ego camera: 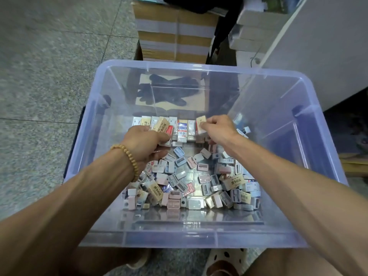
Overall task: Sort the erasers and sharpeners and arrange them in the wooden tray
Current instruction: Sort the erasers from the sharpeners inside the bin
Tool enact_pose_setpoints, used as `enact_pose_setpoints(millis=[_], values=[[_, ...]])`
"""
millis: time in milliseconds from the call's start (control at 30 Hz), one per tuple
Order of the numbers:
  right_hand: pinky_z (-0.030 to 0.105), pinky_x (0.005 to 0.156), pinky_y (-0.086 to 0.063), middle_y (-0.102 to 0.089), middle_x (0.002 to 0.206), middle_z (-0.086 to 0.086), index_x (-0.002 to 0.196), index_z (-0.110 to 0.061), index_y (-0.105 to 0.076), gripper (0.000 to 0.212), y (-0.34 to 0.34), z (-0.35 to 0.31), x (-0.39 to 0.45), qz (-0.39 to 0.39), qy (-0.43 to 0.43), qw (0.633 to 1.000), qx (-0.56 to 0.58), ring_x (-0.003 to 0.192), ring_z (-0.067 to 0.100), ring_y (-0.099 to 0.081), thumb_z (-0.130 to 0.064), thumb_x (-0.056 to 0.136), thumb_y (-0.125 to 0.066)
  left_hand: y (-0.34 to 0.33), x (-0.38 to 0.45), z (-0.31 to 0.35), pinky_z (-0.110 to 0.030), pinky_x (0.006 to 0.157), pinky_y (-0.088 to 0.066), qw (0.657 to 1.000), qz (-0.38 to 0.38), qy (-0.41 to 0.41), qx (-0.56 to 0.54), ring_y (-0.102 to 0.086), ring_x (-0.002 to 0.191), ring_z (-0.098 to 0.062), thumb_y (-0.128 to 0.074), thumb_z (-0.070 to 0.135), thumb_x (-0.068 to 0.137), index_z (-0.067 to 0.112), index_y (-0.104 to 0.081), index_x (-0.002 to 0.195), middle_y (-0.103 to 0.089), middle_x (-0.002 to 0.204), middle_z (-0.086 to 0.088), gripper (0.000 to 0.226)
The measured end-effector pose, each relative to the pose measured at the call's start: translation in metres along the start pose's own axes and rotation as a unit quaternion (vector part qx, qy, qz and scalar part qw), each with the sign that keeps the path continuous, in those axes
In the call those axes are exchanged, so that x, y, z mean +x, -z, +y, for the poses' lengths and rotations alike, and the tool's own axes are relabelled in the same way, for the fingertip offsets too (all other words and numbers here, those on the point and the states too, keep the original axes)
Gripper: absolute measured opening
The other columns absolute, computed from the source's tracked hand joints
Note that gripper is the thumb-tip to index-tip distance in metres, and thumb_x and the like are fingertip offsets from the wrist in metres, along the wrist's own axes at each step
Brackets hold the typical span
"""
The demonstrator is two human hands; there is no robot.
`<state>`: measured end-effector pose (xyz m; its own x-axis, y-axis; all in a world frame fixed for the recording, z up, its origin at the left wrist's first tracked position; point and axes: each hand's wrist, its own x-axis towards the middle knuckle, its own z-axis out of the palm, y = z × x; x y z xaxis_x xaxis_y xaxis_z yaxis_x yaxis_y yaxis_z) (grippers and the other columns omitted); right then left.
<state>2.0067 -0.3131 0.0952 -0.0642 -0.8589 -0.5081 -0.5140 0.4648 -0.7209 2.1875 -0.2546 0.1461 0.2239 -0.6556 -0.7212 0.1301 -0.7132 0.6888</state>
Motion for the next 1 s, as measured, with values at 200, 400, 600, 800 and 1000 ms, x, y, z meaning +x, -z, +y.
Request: enact_pose_setpoints(millis=[200, 400, 600, 800, 1000], values=[[0.038, 0.078, -0.059, -0.073, 0.082, 0.005, 0.076, -0.009, -0.067, 0.021, -0.02, -0.001, 0.015, 0.035, 0.001, 0.998, -0.051, 0.077, 0.021, -0.071, -0.023, 0.083, -0.081, 0.0, 0.002, 0.002, -0.022, 0.043, -0.05, 1.0, 0.007, -0.01, -0.015, -0.066, 0.066, -0.02, -0.069, 0.0, 0.084, 0.003, -0.056, 0.09, -0.068, 0.089, -0.016, 0.014], [0.033, 0.079, -0.05, -0.058, 0.099, -0.001, 0.094, -0.02, -0.061, 0.025, -0.019, 0.012, 0.0, 0.077, 0.169, 0.961, -0.206, 0.088, 0.015, -0.057, -0.038, 0.082, -0.075, -0.002, 0.004, 0.004, -0.024, 0.047, -0.051, 1.0, 0.001, -0.01, -0.014, -0.067, 0.072, -0.022, -0.068, 0.002, 0.085, 0.001, -0.06, 0.092, -0.069, 0.089, -0.015, 0.011], [0.033, 0.092, -0.042, -0.044, 0.111, 0.0, 0.111, -0.016, -0.058, 0.042, -0.034, 0.021, -0.001, 0.023, 0.288, 0.899, -0.33, 0.105, 0.019, -0.041, -0.041, 0.083, -0.075, -0.006, 0.002, 0.006, -0.025, 0.052, -0.055, 1.0, -0.006, -0.005, -0.018, -0.066, 0.07, -0.02, -0.067, 0.001, 0.086, 0.004, -0.058, 0.087, -0.069, 0.086, -0.014, 0.009], [0.043, 0.09, -0.046, -0.048, 0.112, 0.006, 0.112, -0.013, -0.056, 0.032, -0.041, 0.012, 0.006, 0.035, 0.302, 0.886, -0.35, 0.103, 0.023, -0.045, -0.032, 0.089, -0.069, -0.006, 0.001, 0.007, -0.027, 0.056, -0.058, 0.999, -0.022, 0.006, -0.034, -0.068, 0.07, -0.021, -0.069, 0.002, 0.085, -0.002, -0.061, 0.103, -0.07, 0.089, -0.016, 0.02], [0.033, 0.08, -0.043, -0.065, 0.089, 0.001, 0.091, -0.014, -0.069, 0.019, -0.017, -0.013, -0.017, 0.009, 0.193, 0.971, -0.137, 0.084, 0.012, -0.055, -0.026, 0.097, -0.056, -0.013, 0.002, 0.005, -0.025, 0.052, -0.056, 0.999, -0.026, 0.0, -0.024, -0.067, 0.072, -0.021, -0.068, 0.001, 0.086, 0.003, -0.056, 0.092, -0.067, 0.087, -0.014, 0.014]])
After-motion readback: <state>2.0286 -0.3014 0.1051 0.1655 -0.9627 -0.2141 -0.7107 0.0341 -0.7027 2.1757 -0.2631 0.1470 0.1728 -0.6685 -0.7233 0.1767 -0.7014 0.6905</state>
